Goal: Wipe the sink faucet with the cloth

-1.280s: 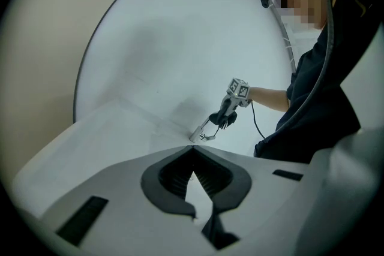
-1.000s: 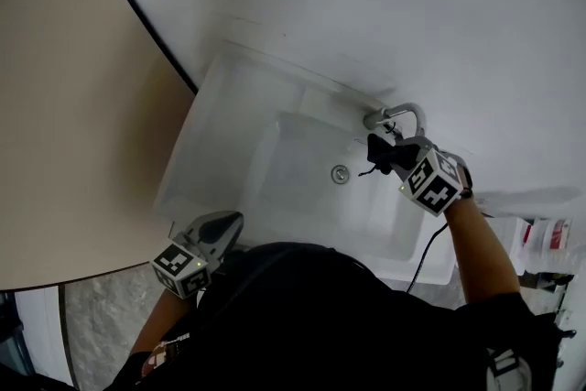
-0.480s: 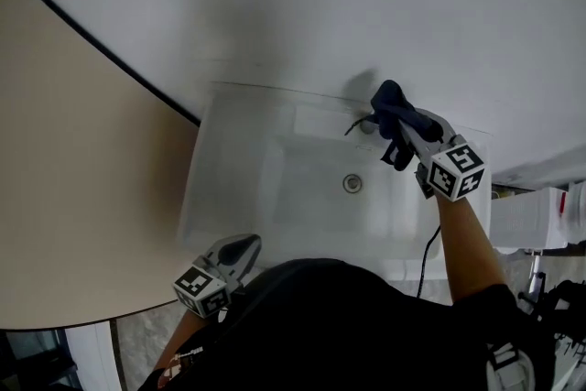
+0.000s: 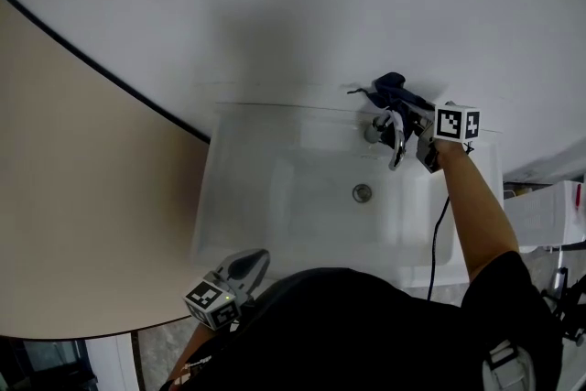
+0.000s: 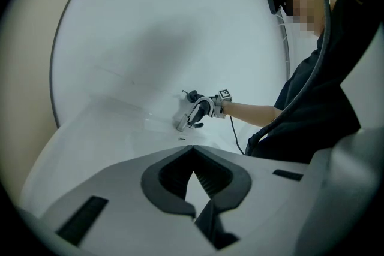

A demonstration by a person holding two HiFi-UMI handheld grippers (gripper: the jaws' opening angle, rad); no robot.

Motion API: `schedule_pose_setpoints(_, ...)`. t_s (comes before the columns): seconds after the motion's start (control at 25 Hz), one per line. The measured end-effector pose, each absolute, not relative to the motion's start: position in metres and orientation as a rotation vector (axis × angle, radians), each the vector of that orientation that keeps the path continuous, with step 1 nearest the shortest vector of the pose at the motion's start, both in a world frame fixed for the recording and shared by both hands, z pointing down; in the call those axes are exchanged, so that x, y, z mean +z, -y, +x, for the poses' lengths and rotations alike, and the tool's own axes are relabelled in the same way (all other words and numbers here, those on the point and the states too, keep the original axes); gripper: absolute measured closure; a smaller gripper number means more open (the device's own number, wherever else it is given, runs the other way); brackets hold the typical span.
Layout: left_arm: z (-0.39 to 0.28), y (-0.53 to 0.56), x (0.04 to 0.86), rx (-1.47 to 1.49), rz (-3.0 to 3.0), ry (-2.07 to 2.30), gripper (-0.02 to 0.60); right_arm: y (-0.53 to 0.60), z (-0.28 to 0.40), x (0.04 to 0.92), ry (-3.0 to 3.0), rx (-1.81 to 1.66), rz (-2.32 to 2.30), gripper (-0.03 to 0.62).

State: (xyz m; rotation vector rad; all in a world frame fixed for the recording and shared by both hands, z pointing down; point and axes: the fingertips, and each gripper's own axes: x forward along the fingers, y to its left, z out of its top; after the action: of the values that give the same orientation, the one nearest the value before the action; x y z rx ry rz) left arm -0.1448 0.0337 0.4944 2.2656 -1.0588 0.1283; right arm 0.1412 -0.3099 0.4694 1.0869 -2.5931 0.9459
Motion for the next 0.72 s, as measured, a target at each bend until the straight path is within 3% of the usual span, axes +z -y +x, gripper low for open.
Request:
schedule_pose_setpoints(0.48, -0.122, -0.017, 0.496, 0.158, 2.321, 0.982, 0.581, 0.185, 0.117, 0.418, 2.593, 0.438, 0.794, 0.525)
schedule_pose_setpoints(0.72, -0.129, -0.018, 0.501, 0.16, 2.294, 0.992, 0.581, 0.167, 0.138, 0.446, 2.678, 0.717, 0.904, 0.522)
